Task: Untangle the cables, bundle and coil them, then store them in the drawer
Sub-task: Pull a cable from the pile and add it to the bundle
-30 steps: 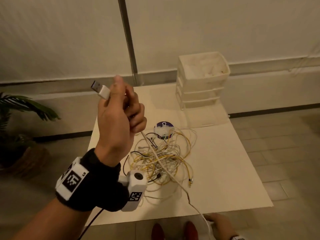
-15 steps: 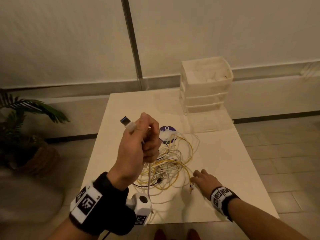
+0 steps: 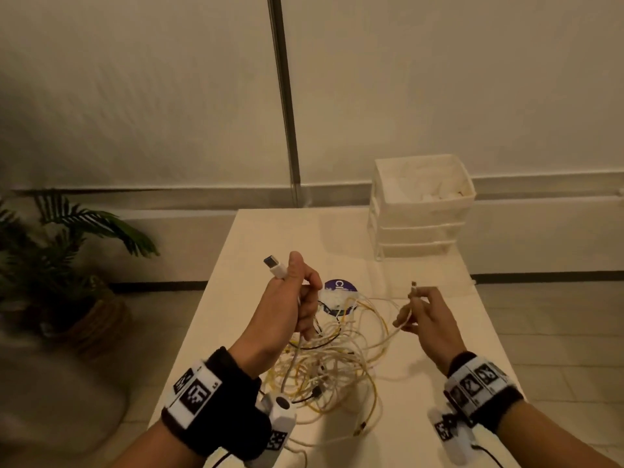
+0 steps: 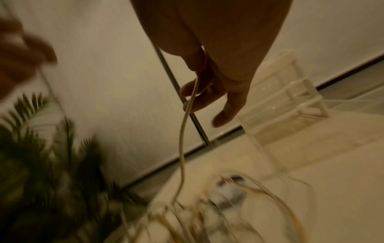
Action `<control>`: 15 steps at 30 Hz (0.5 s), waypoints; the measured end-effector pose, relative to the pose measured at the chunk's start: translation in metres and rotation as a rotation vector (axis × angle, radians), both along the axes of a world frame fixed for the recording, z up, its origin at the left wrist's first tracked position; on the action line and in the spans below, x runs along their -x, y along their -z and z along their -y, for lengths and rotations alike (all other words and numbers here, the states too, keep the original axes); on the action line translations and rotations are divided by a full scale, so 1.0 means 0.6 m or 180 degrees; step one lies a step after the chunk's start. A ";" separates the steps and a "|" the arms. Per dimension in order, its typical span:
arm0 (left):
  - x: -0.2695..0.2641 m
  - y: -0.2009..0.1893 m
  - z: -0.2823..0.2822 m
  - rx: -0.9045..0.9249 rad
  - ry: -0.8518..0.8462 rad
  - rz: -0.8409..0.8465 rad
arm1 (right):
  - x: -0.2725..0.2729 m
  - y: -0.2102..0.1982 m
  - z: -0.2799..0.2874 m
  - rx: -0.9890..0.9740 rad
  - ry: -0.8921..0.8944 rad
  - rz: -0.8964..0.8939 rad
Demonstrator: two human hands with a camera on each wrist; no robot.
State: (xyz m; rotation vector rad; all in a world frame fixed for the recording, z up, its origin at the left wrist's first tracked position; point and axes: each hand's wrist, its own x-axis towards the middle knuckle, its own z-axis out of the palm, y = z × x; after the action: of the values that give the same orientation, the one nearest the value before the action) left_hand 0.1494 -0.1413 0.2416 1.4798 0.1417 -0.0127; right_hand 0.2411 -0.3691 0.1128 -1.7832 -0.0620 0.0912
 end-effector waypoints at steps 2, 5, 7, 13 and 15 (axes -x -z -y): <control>-0.015 -0.002 0.007 -0.0010 0.0060 -0.0006 | -0.010 -0.072 -0.022 -0.0691 0.0092 -0.0133; -0.037 -0.010 0.015 -0.0002 0.0194 0.0018 | -0.012 -0.153 -0.064 -0.1509 0.0052 -0.0244; -0.051 -0.019 0.019 -0.0037 0.0198 0.0134 | -0.007 -0.192 -0.094 -0.1983 -0.0161 -0.0353; -0.073 -0.047 0.014 -0.0016 0.0190 0.0550 | 0.024 -0.254 -0.159 -0.2344 -0.0821 -0.0525; -0.073 -0.050 0.008 -0.0096 0.0233 0.0662 | 0.034 -0.257 -0.170 -0.2421 -0.0985 -0.0438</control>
State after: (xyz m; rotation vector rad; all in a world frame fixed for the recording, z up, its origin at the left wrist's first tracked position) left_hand 0.1932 -0.1462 0.2718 1.5062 -0.0810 0.0843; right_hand 0.2209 -0.2670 0.2667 -0.9941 -0.2406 0.3626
